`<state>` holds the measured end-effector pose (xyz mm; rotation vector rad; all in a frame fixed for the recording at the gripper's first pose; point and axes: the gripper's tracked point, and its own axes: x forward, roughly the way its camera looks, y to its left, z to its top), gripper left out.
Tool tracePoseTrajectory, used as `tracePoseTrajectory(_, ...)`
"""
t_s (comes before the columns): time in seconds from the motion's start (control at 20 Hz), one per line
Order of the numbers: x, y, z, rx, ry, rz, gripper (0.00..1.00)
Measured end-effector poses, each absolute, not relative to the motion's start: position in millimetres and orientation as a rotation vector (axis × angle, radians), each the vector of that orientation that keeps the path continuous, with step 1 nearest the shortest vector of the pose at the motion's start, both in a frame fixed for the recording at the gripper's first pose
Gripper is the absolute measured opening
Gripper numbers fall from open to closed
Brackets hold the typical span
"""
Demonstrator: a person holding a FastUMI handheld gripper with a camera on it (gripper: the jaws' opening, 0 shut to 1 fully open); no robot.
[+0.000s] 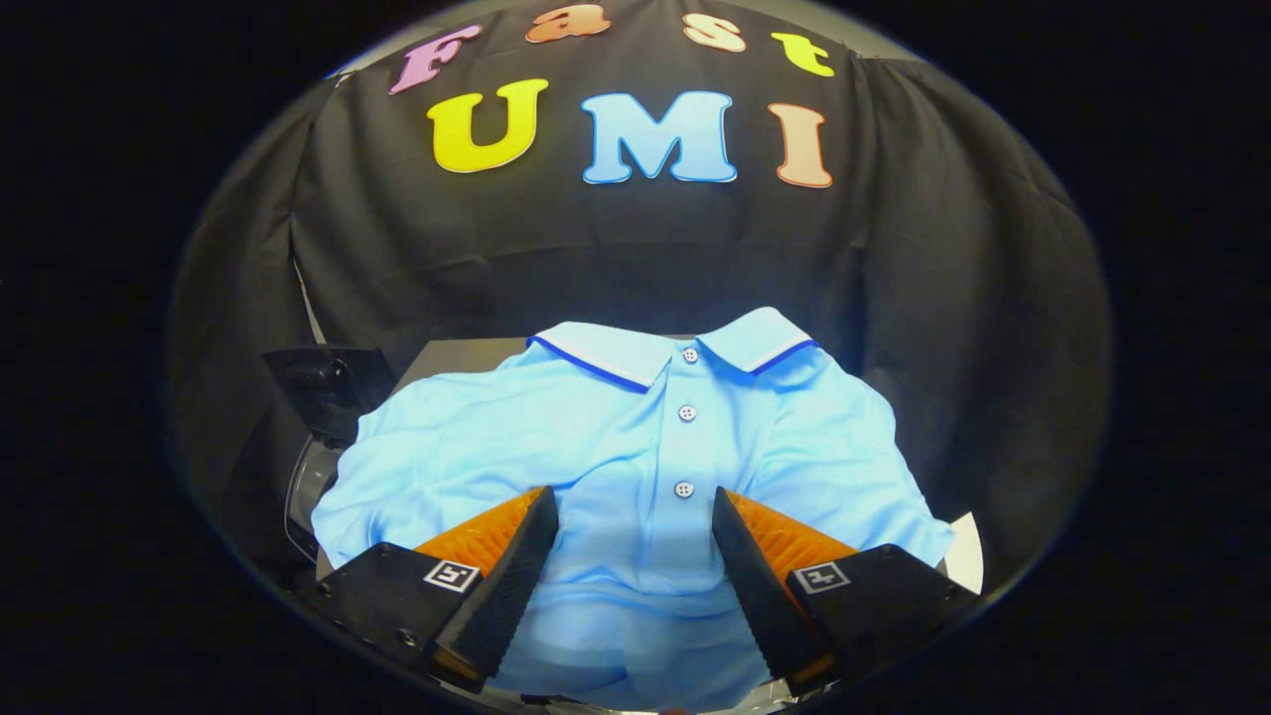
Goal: Put the clothes into the washing machine and then close the washing machine lid.
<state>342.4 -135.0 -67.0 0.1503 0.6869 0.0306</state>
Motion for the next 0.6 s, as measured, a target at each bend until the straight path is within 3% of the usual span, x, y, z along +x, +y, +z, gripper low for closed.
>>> tracePoseTrajectory(0.1,343.0,-133.1,-68.2,0.168,0.671,0.043,0.99)
tracePoseTrajectory(0.2,343.6,-131.9,-67.4,0.153,0.680,0.052,0.89)
tracePoseTrajectory(0.3,344.2,-132.9,-67.7,0.175,0.694,0.061,0.90)
tracePoseTrajectory(0.45,345.8,-131.4,-66.8,0.201,0.674,0.050,0.12)
tracePoseTrajectory(0.5,349.3,-131.2,-66.9,0.202,0.674,0.047,0.12)
tracePoseTrajectory(0.55,347.9,-131.0,-67.9,0.194,0.681,0.049,0.02)
tracePoseTrajectory(0.6,346.6,-129.6,-65.8,0.186,0.690,0.053,0.02)
